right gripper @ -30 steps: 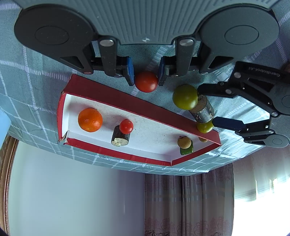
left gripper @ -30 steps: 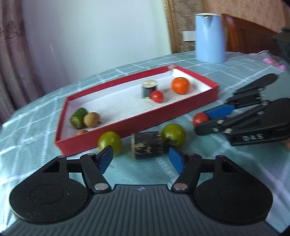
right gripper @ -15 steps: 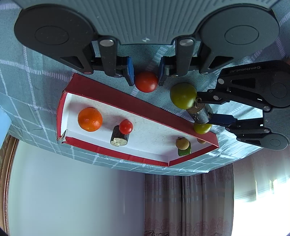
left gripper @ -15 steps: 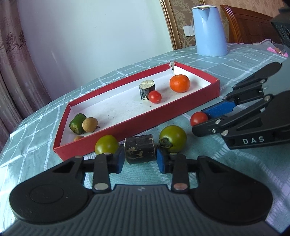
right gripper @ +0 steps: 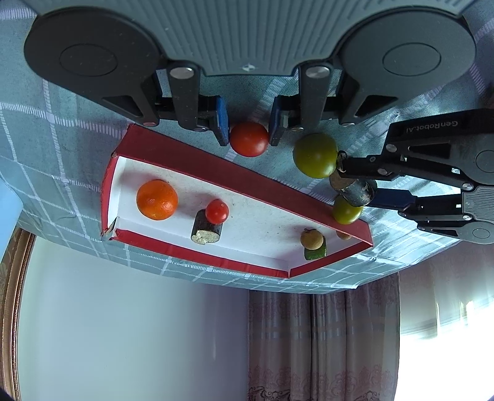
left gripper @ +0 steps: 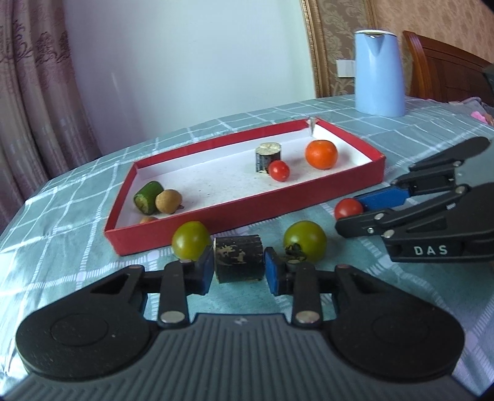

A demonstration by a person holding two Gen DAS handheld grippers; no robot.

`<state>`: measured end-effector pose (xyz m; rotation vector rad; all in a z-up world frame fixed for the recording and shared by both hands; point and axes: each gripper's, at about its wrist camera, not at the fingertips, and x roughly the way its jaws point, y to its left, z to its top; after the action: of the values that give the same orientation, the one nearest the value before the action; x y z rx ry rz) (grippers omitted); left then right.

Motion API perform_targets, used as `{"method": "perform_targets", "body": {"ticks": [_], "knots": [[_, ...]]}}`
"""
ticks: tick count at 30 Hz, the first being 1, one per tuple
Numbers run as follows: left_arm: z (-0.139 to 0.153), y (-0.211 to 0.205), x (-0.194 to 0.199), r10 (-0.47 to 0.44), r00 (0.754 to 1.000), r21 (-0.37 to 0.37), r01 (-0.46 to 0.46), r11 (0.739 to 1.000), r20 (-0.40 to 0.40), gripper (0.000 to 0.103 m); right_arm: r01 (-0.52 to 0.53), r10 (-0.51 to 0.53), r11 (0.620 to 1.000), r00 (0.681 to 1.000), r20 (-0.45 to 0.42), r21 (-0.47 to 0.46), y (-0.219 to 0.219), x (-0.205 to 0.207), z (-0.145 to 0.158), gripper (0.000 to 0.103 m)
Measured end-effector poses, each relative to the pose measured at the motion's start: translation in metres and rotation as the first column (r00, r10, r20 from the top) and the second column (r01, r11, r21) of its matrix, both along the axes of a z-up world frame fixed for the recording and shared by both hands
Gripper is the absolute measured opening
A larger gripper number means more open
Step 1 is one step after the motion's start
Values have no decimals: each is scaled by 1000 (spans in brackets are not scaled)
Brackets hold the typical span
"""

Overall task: Organize fruits
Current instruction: 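Carry the tomato and dark slice into the tray with both tools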

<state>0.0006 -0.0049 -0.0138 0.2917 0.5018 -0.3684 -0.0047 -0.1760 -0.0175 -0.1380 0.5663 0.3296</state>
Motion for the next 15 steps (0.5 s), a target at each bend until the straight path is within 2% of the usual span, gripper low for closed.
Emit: {"method": "perform_targets", "body": {"ticks": [7,15], "knots": [[5,3,-4,105,994,-36,-105,994,13,30,13,-13,1000,999,34,5,-2,-5,3,27],[13,5,3,209,978,-77,-210,975,-16,30,35,-36,999,996,78,12,-3,-10,8,27]]}}
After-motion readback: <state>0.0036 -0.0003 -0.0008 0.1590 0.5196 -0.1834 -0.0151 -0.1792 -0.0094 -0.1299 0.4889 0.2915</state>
